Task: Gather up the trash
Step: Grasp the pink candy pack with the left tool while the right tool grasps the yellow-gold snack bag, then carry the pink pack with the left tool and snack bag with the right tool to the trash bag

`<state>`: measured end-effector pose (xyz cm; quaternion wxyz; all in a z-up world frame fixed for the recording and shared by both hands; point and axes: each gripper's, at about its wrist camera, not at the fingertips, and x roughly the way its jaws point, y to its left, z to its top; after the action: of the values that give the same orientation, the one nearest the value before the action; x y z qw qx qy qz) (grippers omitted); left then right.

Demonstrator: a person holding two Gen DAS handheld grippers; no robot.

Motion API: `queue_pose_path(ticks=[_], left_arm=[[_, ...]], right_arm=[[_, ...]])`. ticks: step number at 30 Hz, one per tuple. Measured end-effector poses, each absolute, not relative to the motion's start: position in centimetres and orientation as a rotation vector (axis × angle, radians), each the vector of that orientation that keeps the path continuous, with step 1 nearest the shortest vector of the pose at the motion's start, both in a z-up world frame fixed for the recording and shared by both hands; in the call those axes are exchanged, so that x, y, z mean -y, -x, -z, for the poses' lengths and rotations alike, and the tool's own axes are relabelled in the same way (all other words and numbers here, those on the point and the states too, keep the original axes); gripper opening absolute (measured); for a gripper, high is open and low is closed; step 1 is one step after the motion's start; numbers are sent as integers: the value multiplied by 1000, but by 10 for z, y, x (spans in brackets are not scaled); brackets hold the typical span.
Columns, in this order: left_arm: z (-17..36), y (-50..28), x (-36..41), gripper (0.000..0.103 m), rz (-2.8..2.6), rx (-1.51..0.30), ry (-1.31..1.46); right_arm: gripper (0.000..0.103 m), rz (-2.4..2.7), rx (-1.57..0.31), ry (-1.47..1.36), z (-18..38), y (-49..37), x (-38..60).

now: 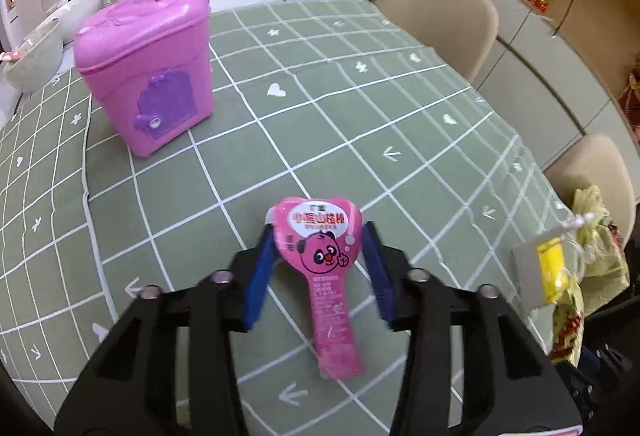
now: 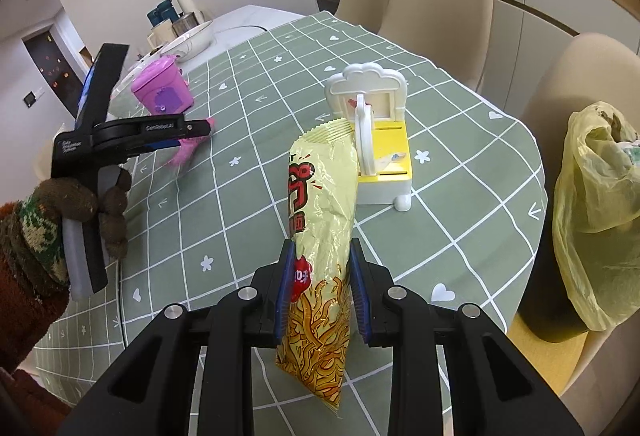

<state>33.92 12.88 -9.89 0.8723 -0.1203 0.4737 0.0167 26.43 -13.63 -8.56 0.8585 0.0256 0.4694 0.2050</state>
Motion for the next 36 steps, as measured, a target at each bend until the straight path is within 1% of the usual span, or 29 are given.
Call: queue_pose_path(ticks=[2,6,9,10,11,12,13,17,22,28,33,36], left_arm=[[90,-328,-131,26,-5,-974,269],[73,-305,-131,20,34,-941,280],[67,-293,-129,20,66,-925,278],[68,-291,-130,25,83,-934,290],[70,-290,-130,38,91,-941,297],[71,-290,-131,44,99,-944,305],[74,-291,-131,47,90,-936,298],[85,-303,-130,48,27,-940,212],[106,-327,-115,49,40,-1025,126],[112,-341,-104,48,11,-1036,63],[95,-329,-100,47,39,-1003,74],[69,-307,-93,47,63,-960,96]], right_arm=[[26,-433,-976,-61,82,-263,138],[26,-439,-945,-70,71,-256,139],[26,-442,-931,-72,66,-249,142],[26,-441,-927,-74,64,-247,143],[26,-439,-925,-77,63,-245,145],[26,-436,-921,-82,62,-241,147],[26,-433,-920,-86,61,-240,150],[26,-414,-913,-99,60,-232,160],[26,-375,-927,-145,69,-228,174],[26,-354,-938,-155,76,-223,182],[26,-347,-910,-169,68,-221,191],[26,-355,-876,-171,58,-220,196]])
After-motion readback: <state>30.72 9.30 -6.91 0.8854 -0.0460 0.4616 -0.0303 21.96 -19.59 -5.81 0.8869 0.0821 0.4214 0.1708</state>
